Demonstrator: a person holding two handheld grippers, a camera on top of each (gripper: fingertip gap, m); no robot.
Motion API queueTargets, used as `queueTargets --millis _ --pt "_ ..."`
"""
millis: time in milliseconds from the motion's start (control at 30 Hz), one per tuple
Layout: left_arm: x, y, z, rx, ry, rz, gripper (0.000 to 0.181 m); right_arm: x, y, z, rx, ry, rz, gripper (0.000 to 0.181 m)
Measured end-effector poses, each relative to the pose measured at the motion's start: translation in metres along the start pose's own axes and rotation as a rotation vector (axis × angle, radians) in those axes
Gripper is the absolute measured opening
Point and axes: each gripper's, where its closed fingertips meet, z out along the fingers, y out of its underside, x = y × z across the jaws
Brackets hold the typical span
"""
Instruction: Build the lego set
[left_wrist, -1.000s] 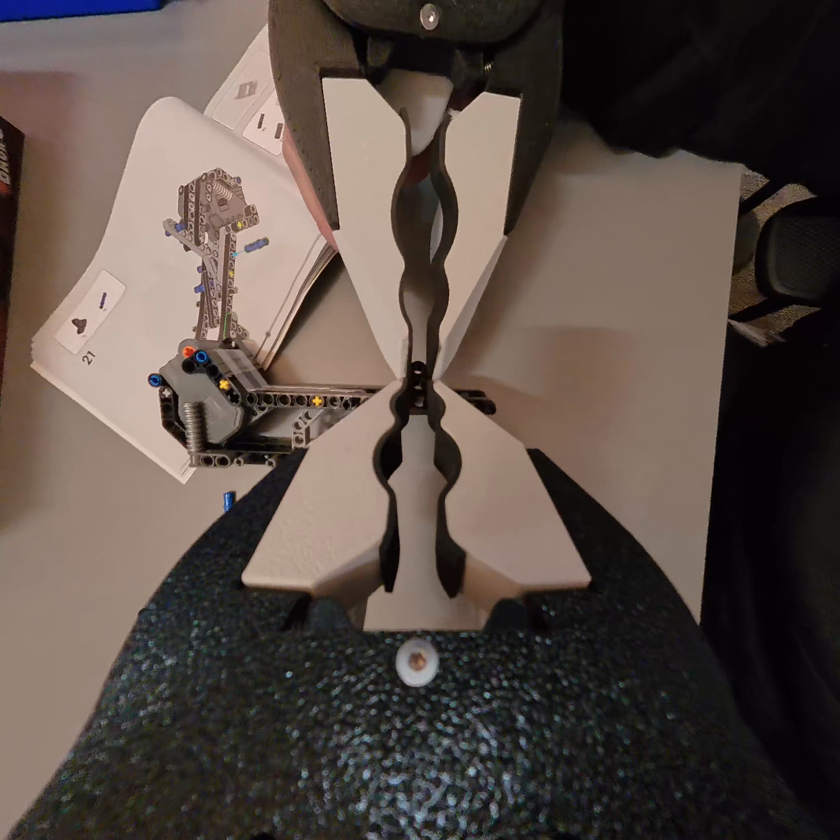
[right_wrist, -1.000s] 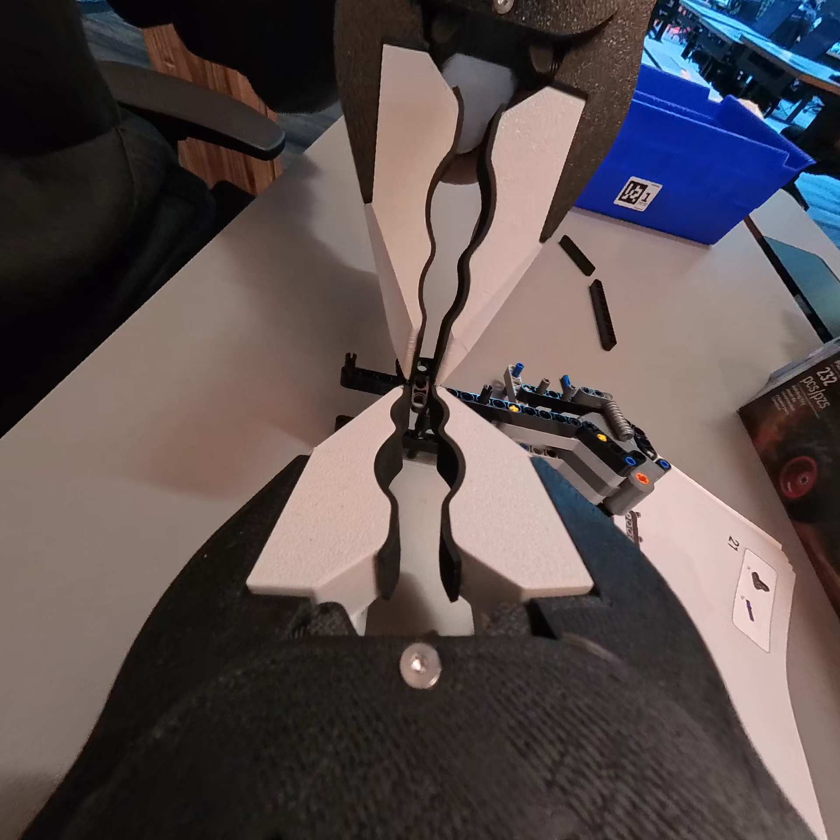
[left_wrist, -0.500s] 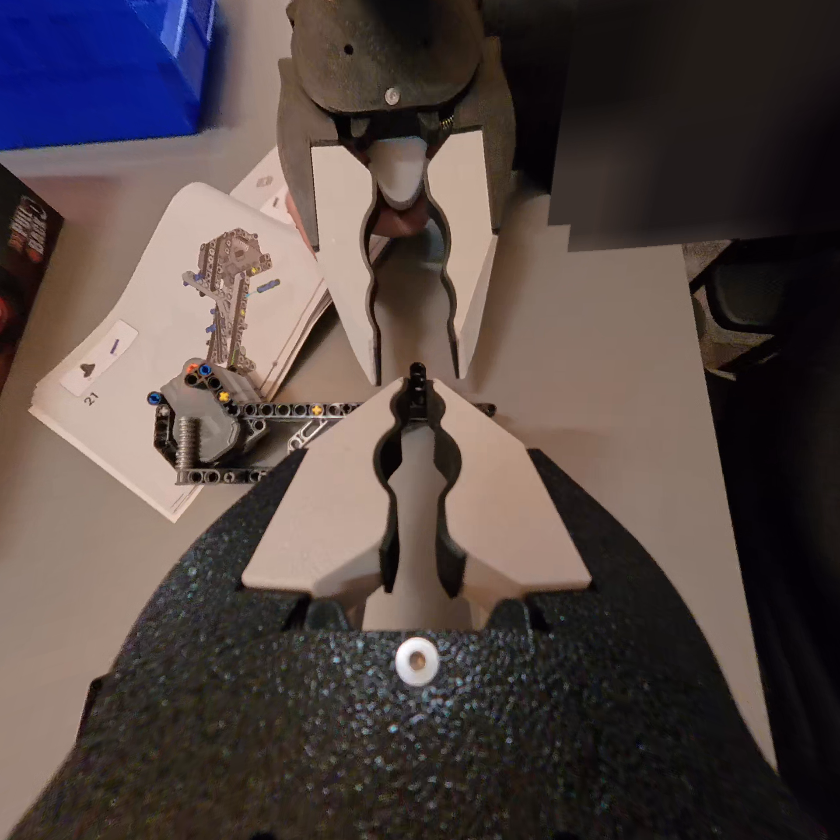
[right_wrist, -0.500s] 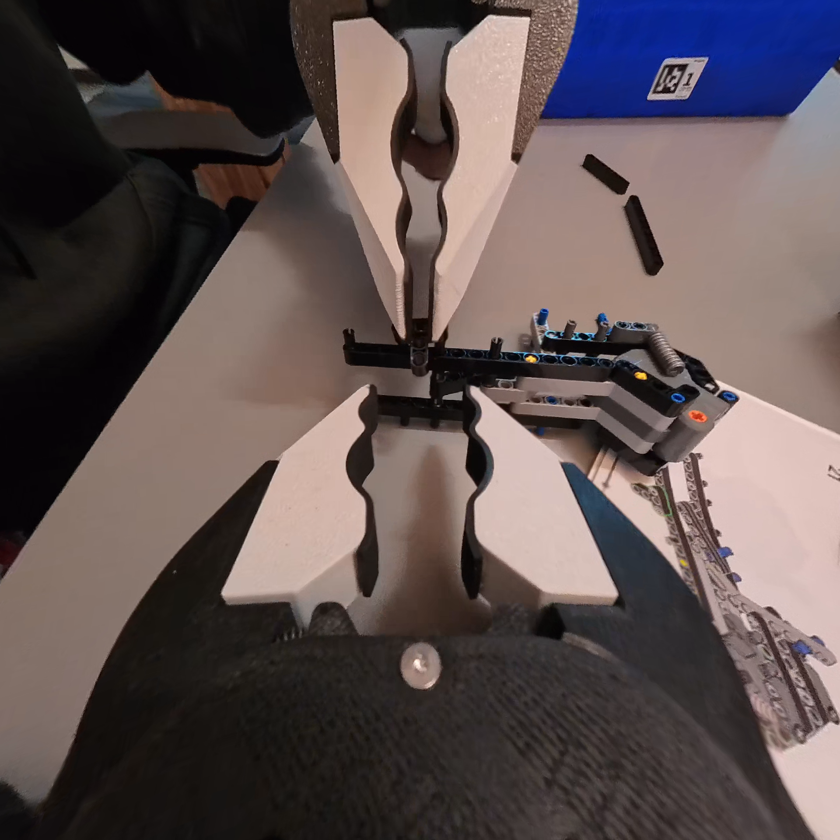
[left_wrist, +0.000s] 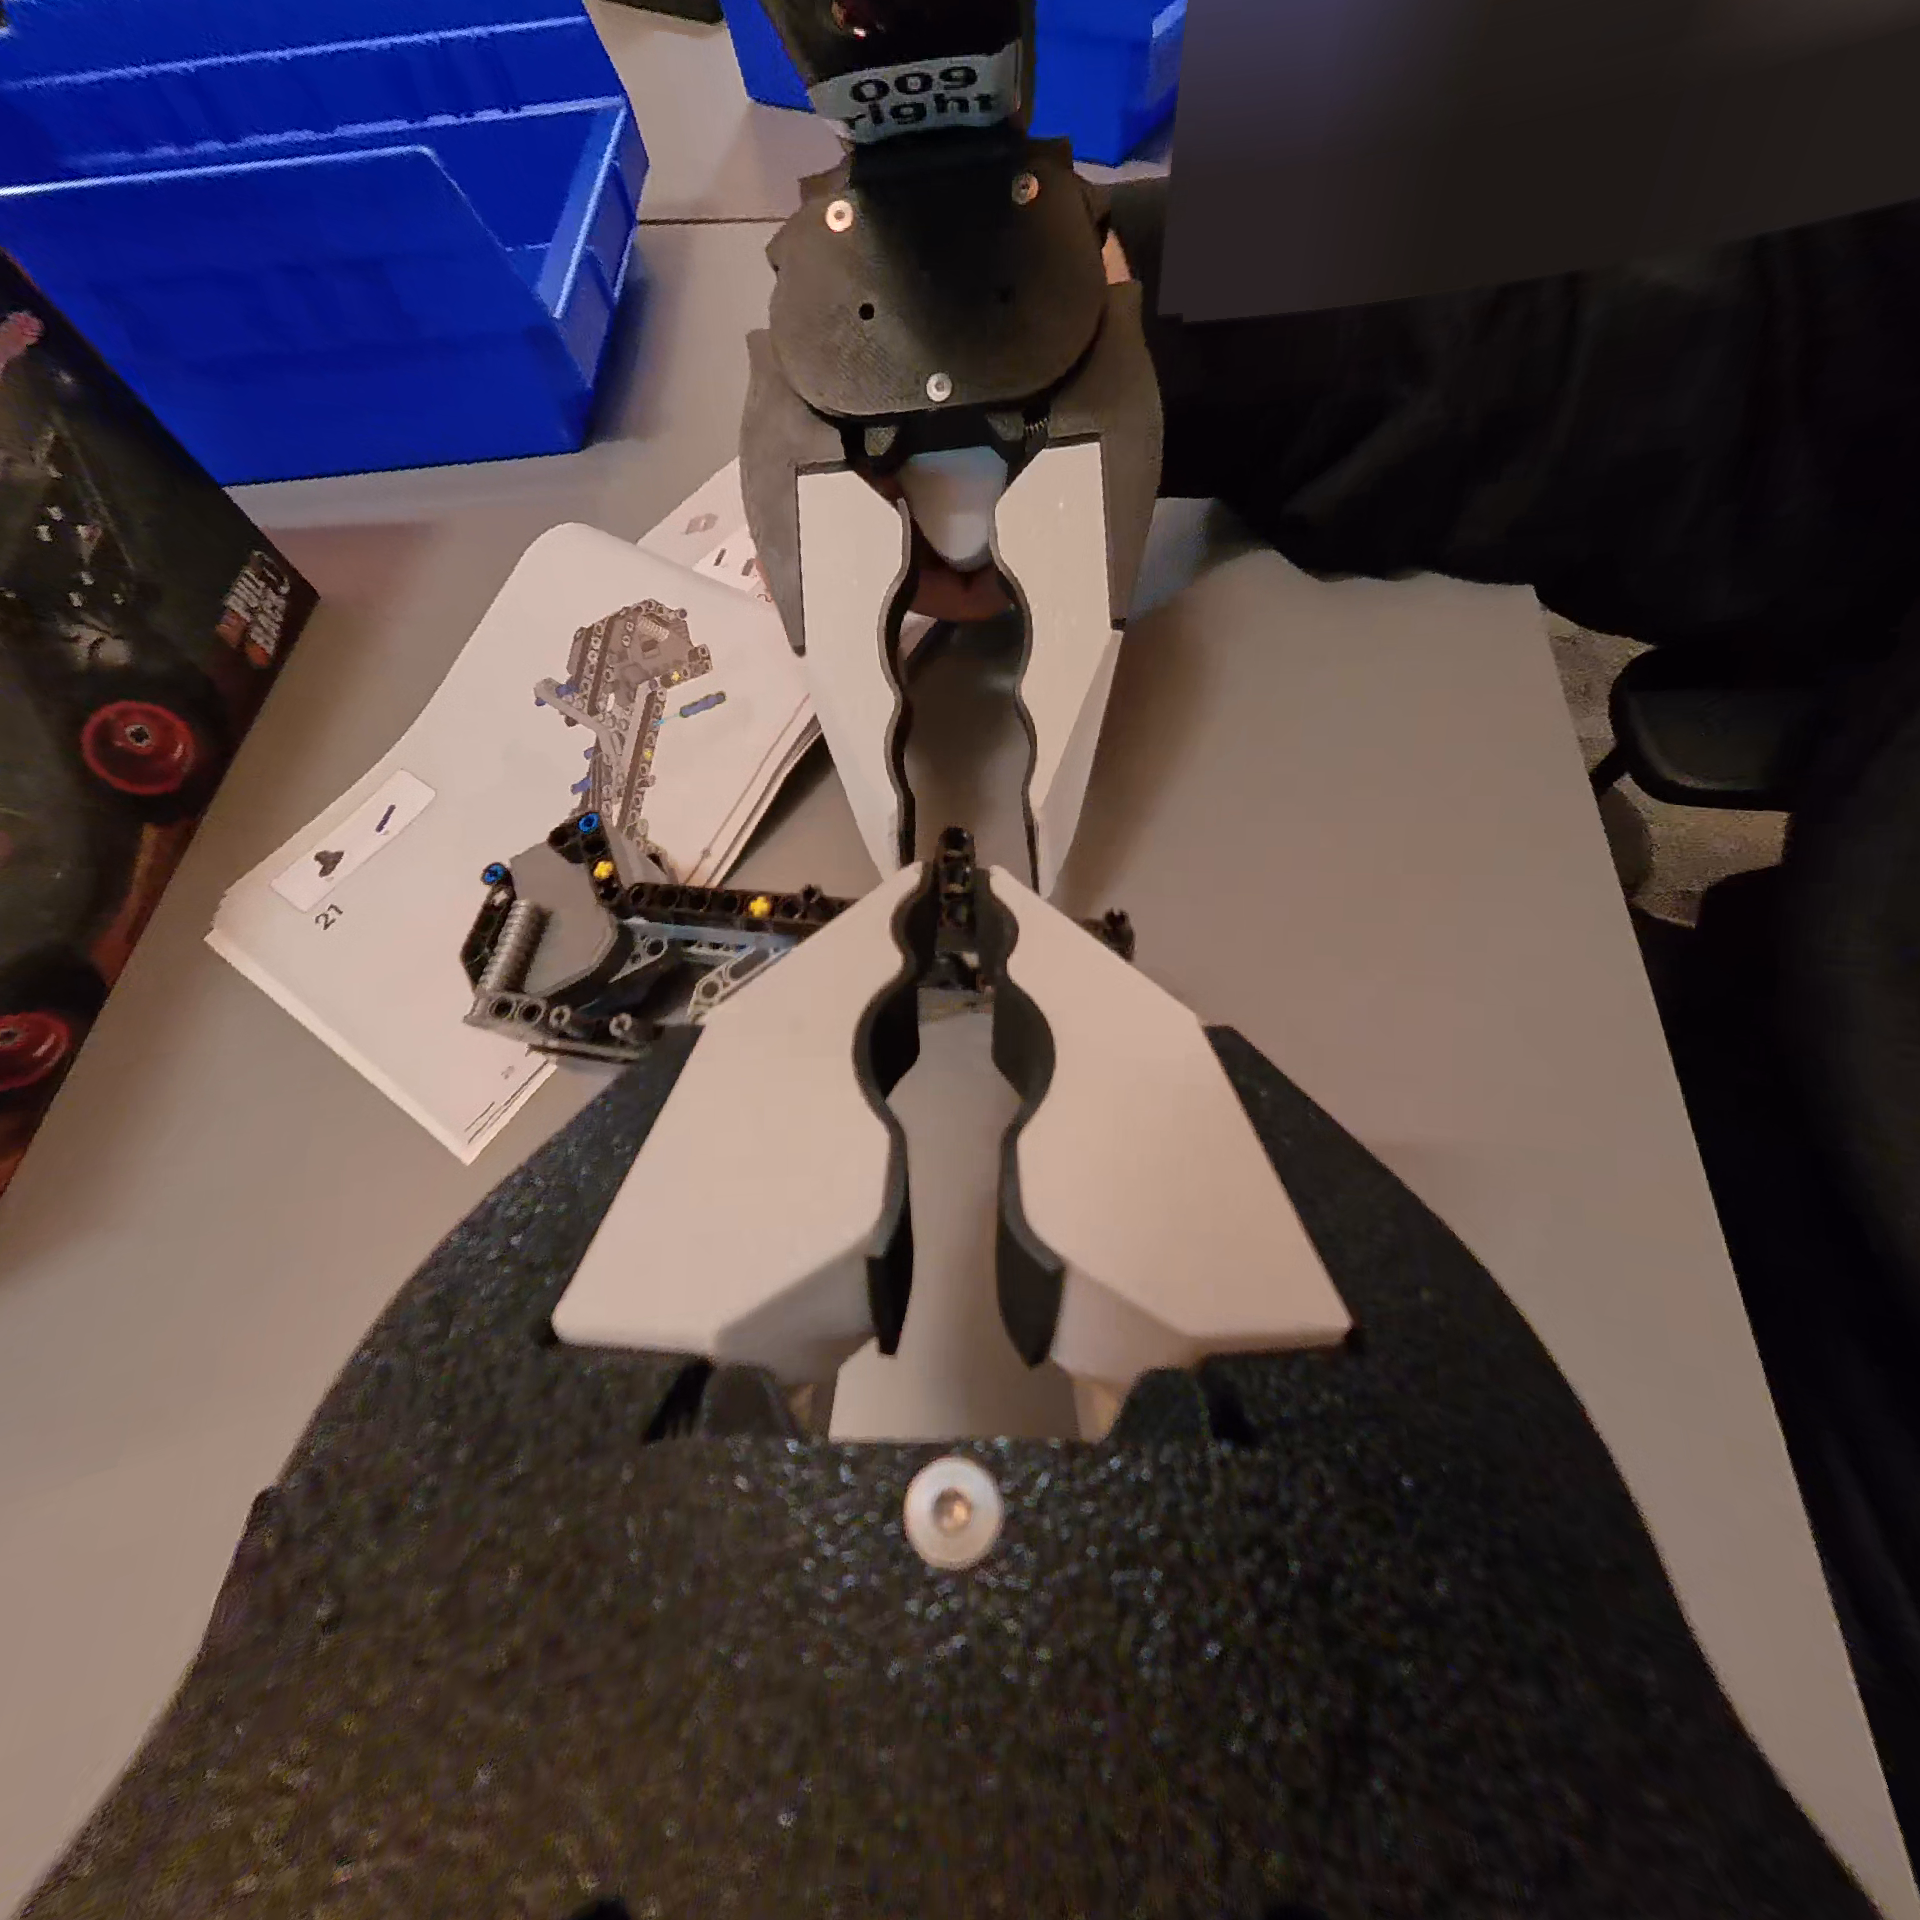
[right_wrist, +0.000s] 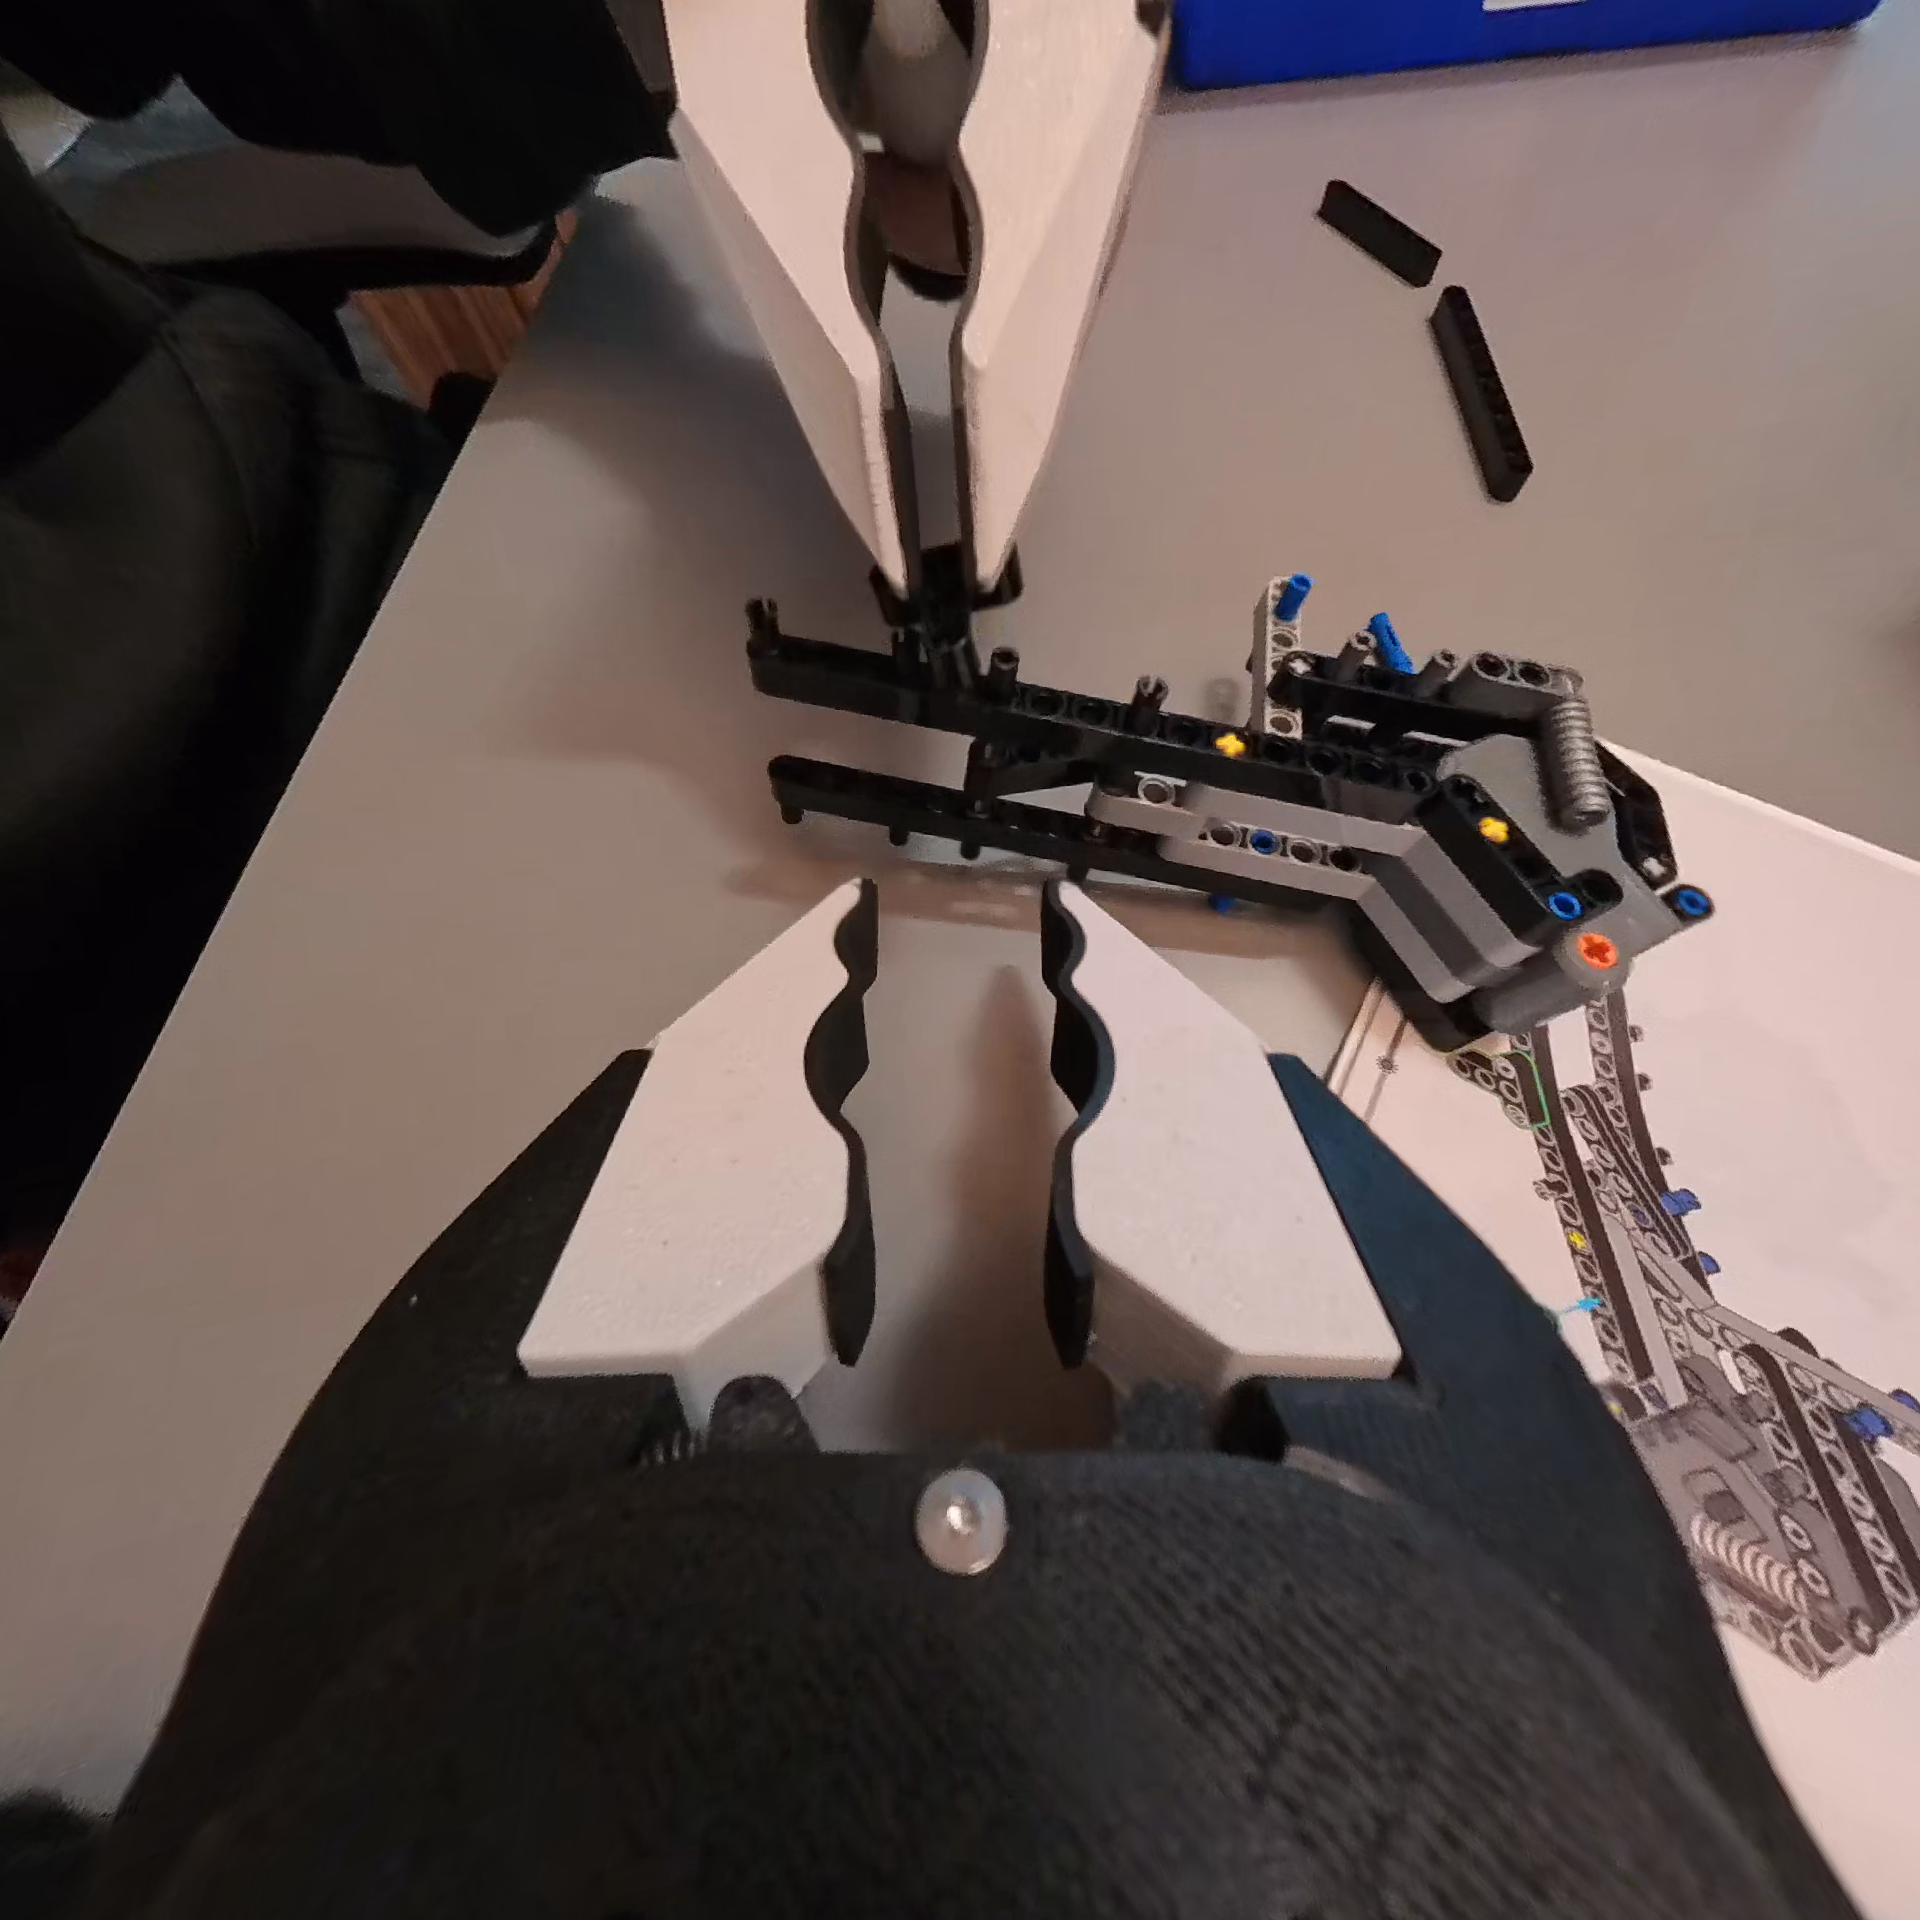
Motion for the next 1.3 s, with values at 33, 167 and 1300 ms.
queueTargets --millis 33,167,1300 --pt "0.0 0.001 -0.001 0.003 -0.001 0.001 0.004 0.001 0.001 0.0 -0.004 0.009 0.009 0.029" --pt "-0.001 0.0 -0.002 0.025 0.01 0.012 0.004 0.003 0.001 0.002 0.005 0.067 0.069 0.03" --pt "-0.023 -0.017 0.023 -0.182 0.193 -0.221 0.004 0.02 -0.011 -0.008 0.056 1.082 0.487 0.024"
